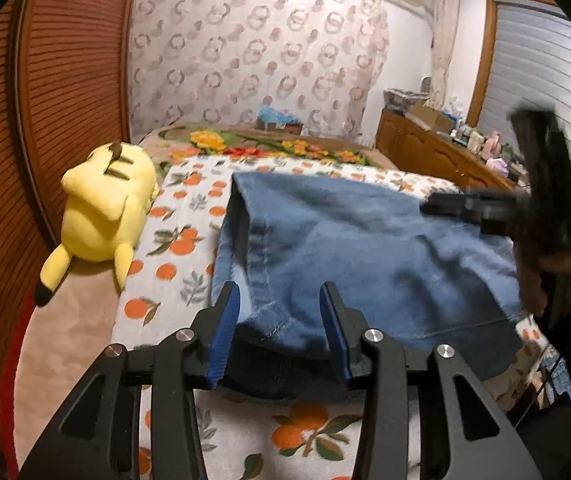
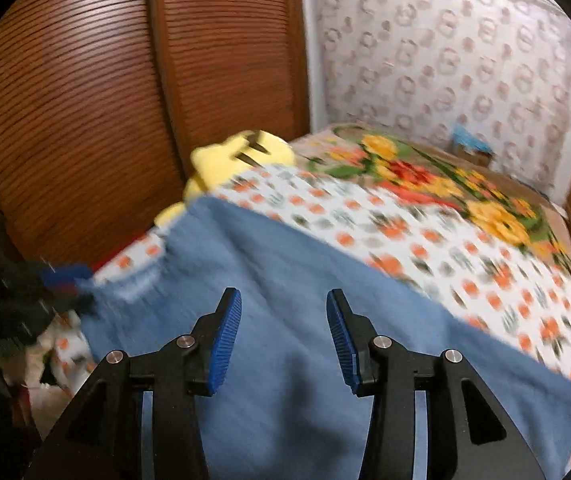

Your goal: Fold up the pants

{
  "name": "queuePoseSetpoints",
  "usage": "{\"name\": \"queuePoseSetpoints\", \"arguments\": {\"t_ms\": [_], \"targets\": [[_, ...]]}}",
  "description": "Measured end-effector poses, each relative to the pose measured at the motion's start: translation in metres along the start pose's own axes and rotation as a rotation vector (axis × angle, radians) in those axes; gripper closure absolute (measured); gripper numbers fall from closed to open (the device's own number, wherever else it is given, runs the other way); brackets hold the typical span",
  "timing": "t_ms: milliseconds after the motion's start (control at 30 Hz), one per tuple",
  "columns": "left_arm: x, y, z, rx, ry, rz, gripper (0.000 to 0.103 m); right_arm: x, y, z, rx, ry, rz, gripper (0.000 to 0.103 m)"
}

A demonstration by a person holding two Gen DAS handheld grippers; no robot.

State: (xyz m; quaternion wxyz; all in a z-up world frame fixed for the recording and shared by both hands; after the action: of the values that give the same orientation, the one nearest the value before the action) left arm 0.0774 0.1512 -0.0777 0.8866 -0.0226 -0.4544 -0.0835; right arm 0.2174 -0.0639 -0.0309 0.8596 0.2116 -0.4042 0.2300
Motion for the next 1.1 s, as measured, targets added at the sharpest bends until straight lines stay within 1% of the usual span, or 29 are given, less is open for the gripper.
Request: {"name": "queuePoseSetpoints", "arguments": {"t_ms": [133,300,367,433,467,533,567,667,700,733,800,833,867,900,933,1000,1100], "targets": [[0.010,-0.006,-0.001,0.000,-0.004,-0.028,0.060,-0.027,-0.020,0.007,-0.049,0.024,-0.034,0.057],[0.012,-0.009,-0.011,0.018,0.027,-0.052,0.060,-0.045,-0.021,0.017,-0.053,0.040,-0.057,0.057],[0.007,-0.008,-0.017,0.032,0.060,-0.068,0.060,-0.052,-0.018,0.022,-0.053,0.045,-0.053,0.057],[-0.005,-0.008,-0.030,0.043,0.139,-0.093,0.060,-0.058,-0.013,0.022,-0.058,0.053,-0.043,0.057],[-0.012,-0.007,-0.036,0.055,0.172,-0.100,0.060,-0.058,-0.017,0.027,-0.057,0.058,-0.039,0.057],[-0.025,-0.006,-0.041,0.054,0.214,-0.109,0.060,-0.063,-0.016,0.028,-0.057,0.065,-0.030,0.057],[-0.030,-0.005,-0.042,0.046,0.220,-0.104,0.060,-0.065,-0.017,0.027,-0.056,0.070,-0.026,0.057],[-0.033,-0.002,-0.038,0.024,0.199,-0.090,0.060,-0.070,-0.017,0.028,-0.053,0.076,-0.022,0.057],[-0.033,-0.002,-0.038,0.018,0.193,-0.089,0.064,-0.071,-0.017,0.029,-0.054,0.077,-0.023,0.057],[-0.032,-0.003,-0.038,0.006,0.185,-0.093,0.075,-0.072,-0.018,0.029,-0.054,0.078,-0.025,0.057],[-0.029,-0.006,-0.035,-0.006,0.157,-0.105,0.088,-0.073,-0.020,0.029,-0.053,0.079,-0.030,0.057],[-0.027,-0.007,-0.030,0.005,0.130,-0.104,0.091,-0.072,-0.022,0.028,-0.053,0.080,-0.033,0.057],[-0.023,-0.006,-0.022,0.016,0.090,-0.094,0.092,-0.073,-0.025,0.028,-0.056,0.081,-0.036,0.057],[-0.020,-0.003,-0.011,0.030,0.034,-0.071,0.094,-0.074,-0.026,0.029,-0.058,0.081,-0.038,0.057],[-0.019,0.002,0.001,0.044,-0.004,-0.038,0.094,-0.075,-0.028,0.030,-0.059,0.081,-0.043,0.057],[-0.021,0.009,0.010,0.078,-0.003,-0.009,0.094,-0.077,-0.031,0.032,-0.057,0.080,-0.053,0.057],[-0.025,0.017,0.008,0.087,0.025,0.015,0.094,-0.081,-0.037,0.038,-0.052,0.077,-0.077,0.057]]}}
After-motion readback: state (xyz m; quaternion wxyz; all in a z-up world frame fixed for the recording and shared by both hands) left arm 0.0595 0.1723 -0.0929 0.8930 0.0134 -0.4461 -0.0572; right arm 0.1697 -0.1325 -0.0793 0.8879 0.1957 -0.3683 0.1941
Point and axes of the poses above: each gripper's, at about its wrist camera, not at the fingertips, and z roughly against the way its jaws point, y to its left, x to its top, the point moved 4 cm from there along -z, roughly the way its jaws point, and after that the axes turned 13 degrees about -z, right-handed, at the moved point
